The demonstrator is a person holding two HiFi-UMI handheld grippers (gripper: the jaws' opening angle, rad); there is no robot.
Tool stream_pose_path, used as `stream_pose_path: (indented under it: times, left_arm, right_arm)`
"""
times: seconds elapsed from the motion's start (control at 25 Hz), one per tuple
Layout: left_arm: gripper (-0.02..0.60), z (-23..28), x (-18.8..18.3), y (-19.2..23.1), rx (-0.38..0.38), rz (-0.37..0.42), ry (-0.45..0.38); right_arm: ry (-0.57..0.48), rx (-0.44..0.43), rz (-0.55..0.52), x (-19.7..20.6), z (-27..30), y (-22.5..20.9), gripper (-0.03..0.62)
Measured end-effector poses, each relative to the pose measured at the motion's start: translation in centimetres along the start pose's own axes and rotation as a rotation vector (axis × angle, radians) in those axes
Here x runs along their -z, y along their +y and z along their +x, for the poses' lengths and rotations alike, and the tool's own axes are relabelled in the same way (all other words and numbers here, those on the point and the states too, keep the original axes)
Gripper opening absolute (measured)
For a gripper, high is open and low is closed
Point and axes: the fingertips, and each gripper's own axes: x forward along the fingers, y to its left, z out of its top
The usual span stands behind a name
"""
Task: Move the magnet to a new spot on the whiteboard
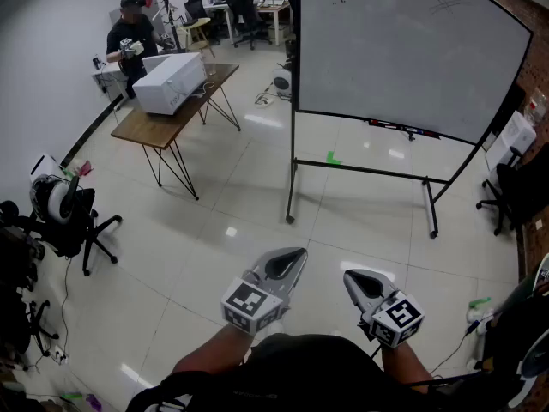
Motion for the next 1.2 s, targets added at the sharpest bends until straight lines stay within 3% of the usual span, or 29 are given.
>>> stream_pose_path:
  times: [0.32, 0.64, 0.84, 1.2]
  left_arm:
    - [0.015, -1.9, -1.6, 5.6, -0.041, 0.016, -0.045]
    - [0.015, -5.1, -3.3, 10.9, -0.051, 0.013, -0.07]
    - [0.015, -5.7, -3.8, 14.9, -0.115, 0.079, -0.072]
    - [0.015, -5.2, -4.7, 20.0, -0.137, -0.01, -0.113]
  right_arm:
    - [-0.022, -0.04, -0.055, -1.9, 5.8, 1.8, 0.0]
    - [-0.022, -0.014, -0.105, -3.7, 11.6, 3.2, 0.0]
    - [-0.042, -0.001, -0.1, -4.9, 13.7, 3.0, 0.0]
    - [-0.009, -0.07, -0.142, -5.8, 19.5, 3.4, 0.04]
